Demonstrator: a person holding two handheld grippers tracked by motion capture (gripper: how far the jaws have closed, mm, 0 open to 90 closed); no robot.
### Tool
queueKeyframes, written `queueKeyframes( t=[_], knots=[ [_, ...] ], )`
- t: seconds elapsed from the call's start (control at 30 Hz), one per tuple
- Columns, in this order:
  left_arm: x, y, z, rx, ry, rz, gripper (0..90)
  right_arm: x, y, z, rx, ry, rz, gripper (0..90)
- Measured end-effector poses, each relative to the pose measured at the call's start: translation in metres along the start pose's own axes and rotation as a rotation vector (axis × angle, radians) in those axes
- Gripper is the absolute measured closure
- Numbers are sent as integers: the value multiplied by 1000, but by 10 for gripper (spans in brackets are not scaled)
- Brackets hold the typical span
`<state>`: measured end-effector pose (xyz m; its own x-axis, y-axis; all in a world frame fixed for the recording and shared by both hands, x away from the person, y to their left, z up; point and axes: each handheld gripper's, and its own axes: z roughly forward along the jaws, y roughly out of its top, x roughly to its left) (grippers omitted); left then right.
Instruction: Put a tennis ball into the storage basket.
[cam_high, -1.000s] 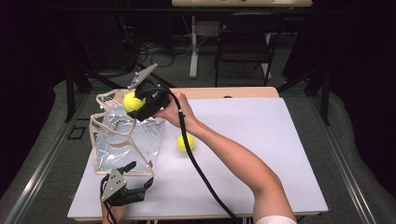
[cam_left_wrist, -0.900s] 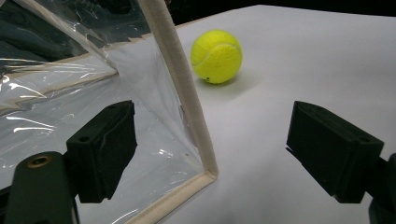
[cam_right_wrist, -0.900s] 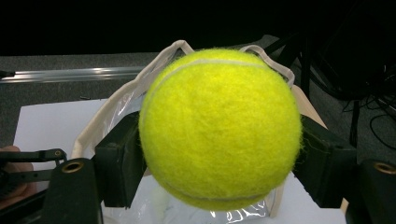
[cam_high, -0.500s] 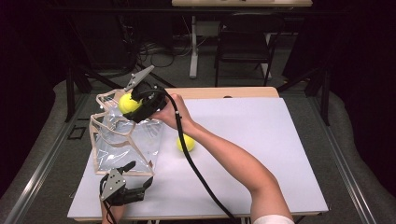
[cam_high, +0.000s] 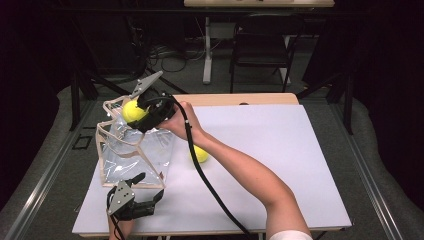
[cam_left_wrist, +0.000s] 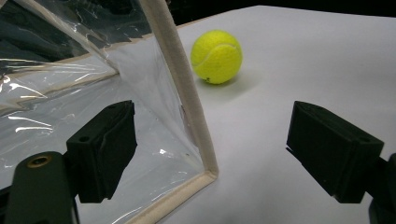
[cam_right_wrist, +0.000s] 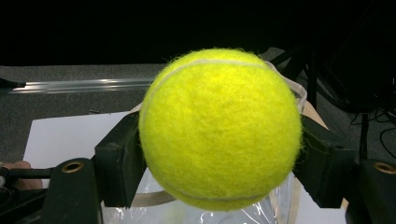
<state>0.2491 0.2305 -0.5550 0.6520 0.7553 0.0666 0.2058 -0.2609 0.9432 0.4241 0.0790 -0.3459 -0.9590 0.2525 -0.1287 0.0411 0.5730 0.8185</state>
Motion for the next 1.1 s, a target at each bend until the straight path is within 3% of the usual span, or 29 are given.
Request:
queueKeyframes(
  t=[0.3,0.63,1.1],
  knots=[
    [0,0,0,-3,0,-2,160,3,4,2,-3,16,-5,259],
    [2,0,0,-3,2,-4,160,6,6,16,55,55,-1,258],
    [1,0,0,-2,2,0,160,10,6,23,75,88,36,254]
  ],
)
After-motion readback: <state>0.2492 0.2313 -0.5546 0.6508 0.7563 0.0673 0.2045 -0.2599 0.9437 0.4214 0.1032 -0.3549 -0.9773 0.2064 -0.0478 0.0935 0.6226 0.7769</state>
